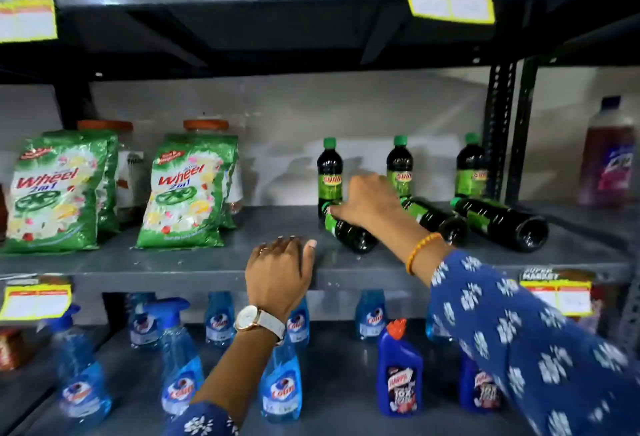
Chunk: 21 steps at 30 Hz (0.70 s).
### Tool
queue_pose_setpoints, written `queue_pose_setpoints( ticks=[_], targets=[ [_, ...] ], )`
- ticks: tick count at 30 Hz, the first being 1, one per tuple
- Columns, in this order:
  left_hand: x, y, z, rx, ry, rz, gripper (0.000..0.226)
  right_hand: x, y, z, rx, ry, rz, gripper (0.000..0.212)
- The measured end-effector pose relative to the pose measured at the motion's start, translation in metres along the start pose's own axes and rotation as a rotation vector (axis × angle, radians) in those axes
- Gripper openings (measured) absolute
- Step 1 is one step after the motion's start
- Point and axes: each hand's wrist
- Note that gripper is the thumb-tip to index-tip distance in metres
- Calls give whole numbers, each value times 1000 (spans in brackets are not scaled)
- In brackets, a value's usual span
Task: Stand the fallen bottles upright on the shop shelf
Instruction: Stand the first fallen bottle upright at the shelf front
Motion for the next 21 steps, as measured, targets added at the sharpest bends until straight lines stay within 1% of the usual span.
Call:
queue_pose_setpoints(
  ticks=[2, 3, 5, 8, 10, 13, 15, 17, 21],
  targets=[
    [7, -6, -4, 3, 37, 2, 44, 1, 13, -16, 29, -193, -64, 59],
    [12, -10, -7, 15, 53, 38, 43, 6, 20, -22, 39, -275, -102, 62],
    [15, -11, -9, 4, 49, 69, 41, 14, 28, -35, 67, -391, -185, 65],
    [20, -10, -13, 29, 42, 131, 39, 38, 35, -36, 111, -496, -271, 57],
    [22, -10, -14, 42, 25, 151, 39, 45, 37, -31, 102, -488, -236, 55],
    [22, -10, -14, 56, 18, 155, 37, 46, 36, -17, 70, -333, -163, 65],
    [22, -10, -13, 54, 26, 148, 37, 44, 34, -2, 117, -160, -94, 67],
    [22, -10, -13, 46, 31, 131, 36, 45, 32, 14, 181, 53, -9, 65],
    [22, -10, -12, 32, 35, 111, 36, 56, 26, 32, 175, 535, 154, 61]
  ],
)
Point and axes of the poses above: each hand's wrist, its own y-axis towards the middle knuckle, its own x-axis out of the palm, z = x × y, and after that the axes turned 7 degrees about -y, right-handed
